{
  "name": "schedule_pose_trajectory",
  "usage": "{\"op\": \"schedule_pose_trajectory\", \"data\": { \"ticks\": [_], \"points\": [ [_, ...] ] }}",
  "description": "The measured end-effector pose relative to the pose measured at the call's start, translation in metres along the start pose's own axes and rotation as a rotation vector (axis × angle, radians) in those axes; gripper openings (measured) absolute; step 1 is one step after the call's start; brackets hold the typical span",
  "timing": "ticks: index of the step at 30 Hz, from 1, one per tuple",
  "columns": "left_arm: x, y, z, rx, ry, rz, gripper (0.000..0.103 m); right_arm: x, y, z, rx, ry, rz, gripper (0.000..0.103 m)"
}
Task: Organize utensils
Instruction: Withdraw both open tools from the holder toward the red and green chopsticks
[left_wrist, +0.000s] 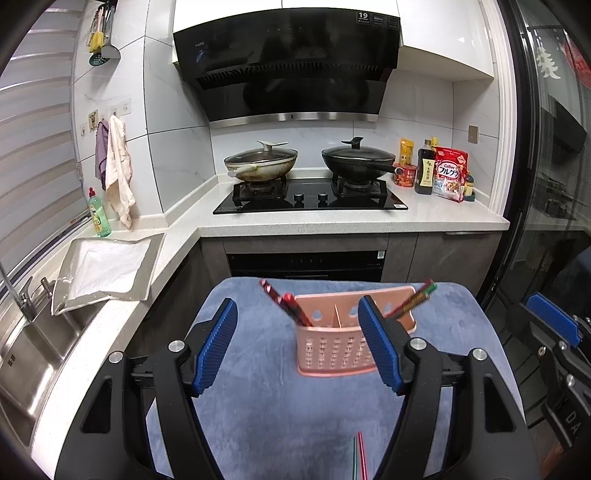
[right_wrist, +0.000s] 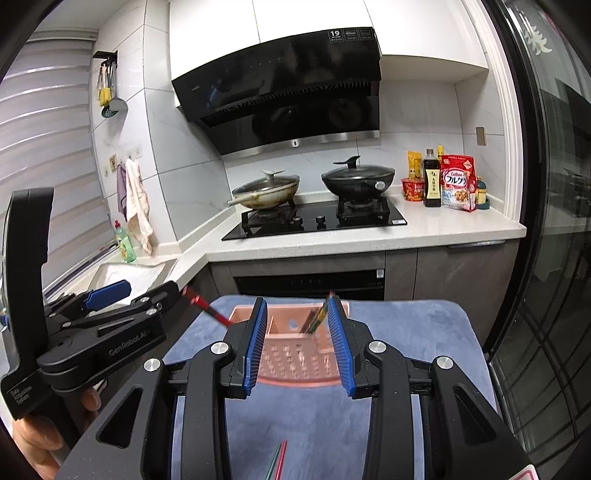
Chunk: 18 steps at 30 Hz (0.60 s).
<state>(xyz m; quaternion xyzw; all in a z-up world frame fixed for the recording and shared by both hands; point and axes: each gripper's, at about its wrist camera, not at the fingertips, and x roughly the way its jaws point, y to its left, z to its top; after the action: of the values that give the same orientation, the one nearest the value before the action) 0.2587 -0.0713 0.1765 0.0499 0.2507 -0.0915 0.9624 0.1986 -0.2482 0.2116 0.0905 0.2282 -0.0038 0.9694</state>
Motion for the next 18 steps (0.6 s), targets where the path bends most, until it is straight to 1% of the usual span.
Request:
{"op": "schedule_pose_trajectory", "data": {
  "ticks": [2, 4, 9, 18],
  "points": [
    [-0.005, 0.000, -0.009, 0.002, 0.005, 0.002, 0.069, -0.007, 0.001, -0.011, 0.002, 0.011, 0.001, 0.034],
    [-0.011, 0.001, -0.023, 0.005, 0.018, 0.003, 0.070, -0.013, 0.003, -0.023, 0.002, 0.027, 0.003, 0.034],
    [-0.017, 0.002, -0.056, 0.011, 0.053, 0.009, 0.071, -0.026, 0.005, -0.059, 0.005, 0.076, 0.006, 0.034],
    [-0.022, 0.008, -0.127, -0.018, 0.162, -0.004, 0.071, -0.037, 0.016, -0.135, 0.000, 0.181, -0.001, 0.034]
  ]
}}
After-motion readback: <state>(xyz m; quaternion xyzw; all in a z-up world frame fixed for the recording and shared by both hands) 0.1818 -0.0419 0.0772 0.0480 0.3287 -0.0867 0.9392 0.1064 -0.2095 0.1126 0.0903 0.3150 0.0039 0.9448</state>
